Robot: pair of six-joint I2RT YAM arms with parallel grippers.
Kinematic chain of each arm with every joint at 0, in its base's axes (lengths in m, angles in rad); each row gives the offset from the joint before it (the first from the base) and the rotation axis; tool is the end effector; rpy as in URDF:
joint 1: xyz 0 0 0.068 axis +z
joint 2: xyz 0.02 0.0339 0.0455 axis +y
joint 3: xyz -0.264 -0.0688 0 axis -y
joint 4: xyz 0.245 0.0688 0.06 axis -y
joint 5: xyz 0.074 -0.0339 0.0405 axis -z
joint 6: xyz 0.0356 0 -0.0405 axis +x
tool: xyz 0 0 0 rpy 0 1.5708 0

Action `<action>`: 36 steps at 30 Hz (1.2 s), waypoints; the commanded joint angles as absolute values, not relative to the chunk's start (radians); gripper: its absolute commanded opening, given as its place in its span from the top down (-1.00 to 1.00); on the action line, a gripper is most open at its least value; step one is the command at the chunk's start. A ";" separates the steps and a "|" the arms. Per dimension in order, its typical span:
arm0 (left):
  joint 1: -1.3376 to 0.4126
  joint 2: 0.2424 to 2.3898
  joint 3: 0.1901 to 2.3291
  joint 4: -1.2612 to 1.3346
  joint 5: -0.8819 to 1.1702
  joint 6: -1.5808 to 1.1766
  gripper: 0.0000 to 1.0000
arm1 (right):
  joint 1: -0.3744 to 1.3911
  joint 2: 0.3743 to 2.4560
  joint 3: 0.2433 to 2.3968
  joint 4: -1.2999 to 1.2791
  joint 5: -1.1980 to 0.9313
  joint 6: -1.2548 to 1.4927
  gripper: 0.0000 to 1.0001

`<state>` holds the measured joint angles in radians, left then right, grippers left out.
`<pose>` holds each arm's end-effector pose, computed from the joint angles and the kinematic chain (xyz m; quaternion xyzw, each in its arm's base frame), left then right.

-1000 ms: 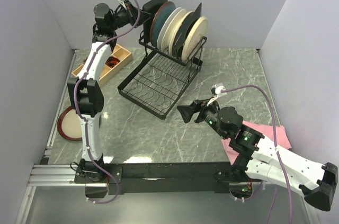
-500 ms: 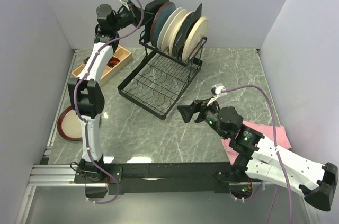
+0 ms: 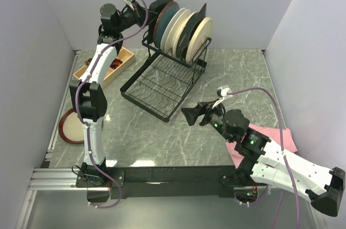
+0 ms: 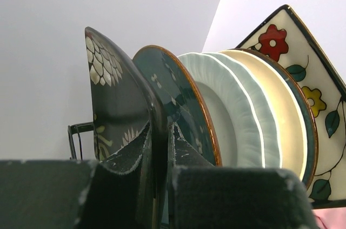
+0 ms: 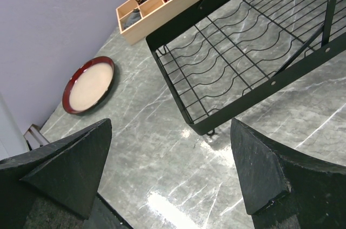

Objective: Unload the plates from the dish rack
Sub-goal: Unload the plate from the dish rack.

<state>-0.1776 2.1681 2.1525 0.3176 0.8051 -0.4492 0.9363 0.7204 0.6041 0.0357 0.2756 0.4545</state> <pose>0.4961 -0.1151 0.4173 0.2388 0.5830 -0.4493 0.6334 0.1144 0.1391 0.3101 -0.0832 0.7293 0.3528 0.5804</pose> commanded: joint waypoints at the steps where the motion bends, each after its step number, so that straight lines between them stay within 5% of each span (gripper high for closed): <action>1: -0.221 2.068 2.191 0.437 0.742 -0.471 0.98 | 0.945 0.706 0.647 0.052 0.285 0.446 -0.91; 36: -0.245 1.905 2.138 0.391 0.651 -0.382 0.98 | 0.948 0.695 0.646 0.055 0.265 0.454 -0.91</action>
